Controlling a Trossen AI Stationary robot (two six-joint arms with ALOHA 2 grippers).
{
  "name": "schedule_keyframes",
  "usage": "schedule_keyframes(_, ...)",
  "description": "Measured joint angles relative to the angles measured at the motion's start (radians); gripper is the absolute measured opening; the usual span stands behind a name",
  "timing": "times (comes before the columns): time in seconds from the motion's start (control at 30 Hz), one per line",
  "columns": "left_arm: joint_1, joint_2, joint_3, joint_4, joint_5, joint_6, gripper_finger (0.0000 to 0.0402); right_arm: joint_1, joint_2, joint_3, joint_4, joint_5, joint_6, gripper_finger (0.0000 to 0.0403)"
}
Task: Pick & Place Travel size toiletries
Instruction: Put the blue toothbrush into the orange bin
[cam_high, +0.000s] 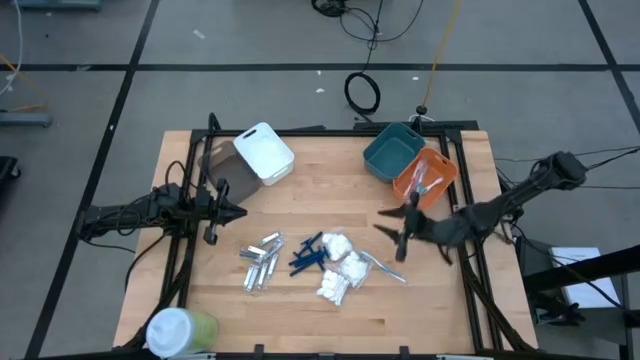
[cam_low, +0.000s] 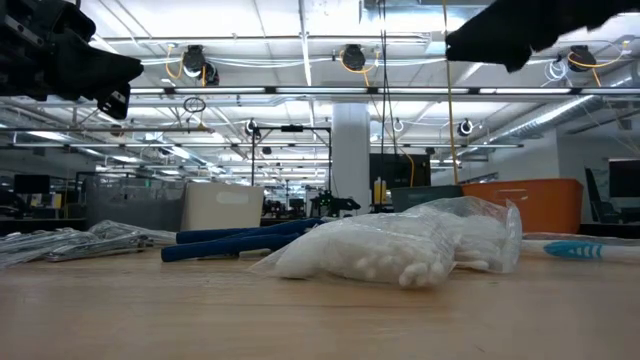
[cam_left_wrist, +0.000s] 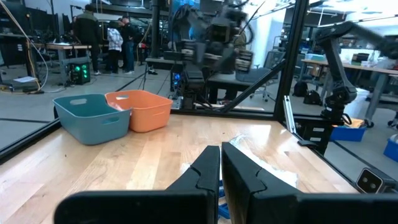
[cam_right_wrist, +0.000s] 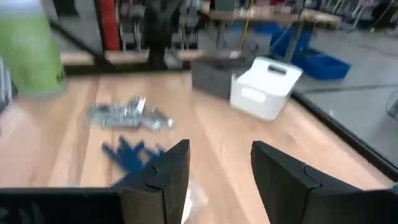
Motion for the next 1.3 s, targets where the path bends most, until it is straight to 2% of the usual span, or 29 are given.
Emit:
schedule_keyframes(0.13, 0.000, 0.000, 0.000, 0.000, 0.000, 0.000, 0.0015, 0.061, 0.163, 0.214, -0.274, -0.007, 0.094, 0.0160)
schedule_keyframes(0.27, 0.000, 0.000, 0.000, 0.000, 0.000, 0.000, 0.0015, 0.099, 0.311, 0.394, -0.585, -0.087, 0.245, 0.0160)
schedule_keyframes(0.37, 0.000, 0.000, 0.000, 0.000, 0.000, 0.000, 0.0015, 0.105, 0.395, 0.477, -0.762, -0.182, 0.390, 0.0160)
schedule_keyframes(0.47, 0.000, 0.000, 0.000, 0.000, 0.000, 0.000, 0.0015, 0.105, 0.461, 0.494, -0.852, -0.277, 0.521, 0.0160)
schedule_keyframes(0.67, 0.000, 0.000, 0.000, 0.000, 0.000, 0.000, 0.0015, 0.105, 0.555, 0.451, -0.865, -0.443, 0.675, 0.0160)
schedule_keyframes(0.87, 0.000, 0.000, 0.000, 0.000, 0.000, 0.000, 0.0015, 0.102, 0.598, 0.393, -0.809, -0.452, 0.736, 0.0160)
schedule_keyframes(1.3, 0.000, 0.000, 0.000, 0.000, 0.000, 0.000, 0.0015, 0.091, 0.602, 0.231, -0.580, -0.478, 0.759, 0.0160)
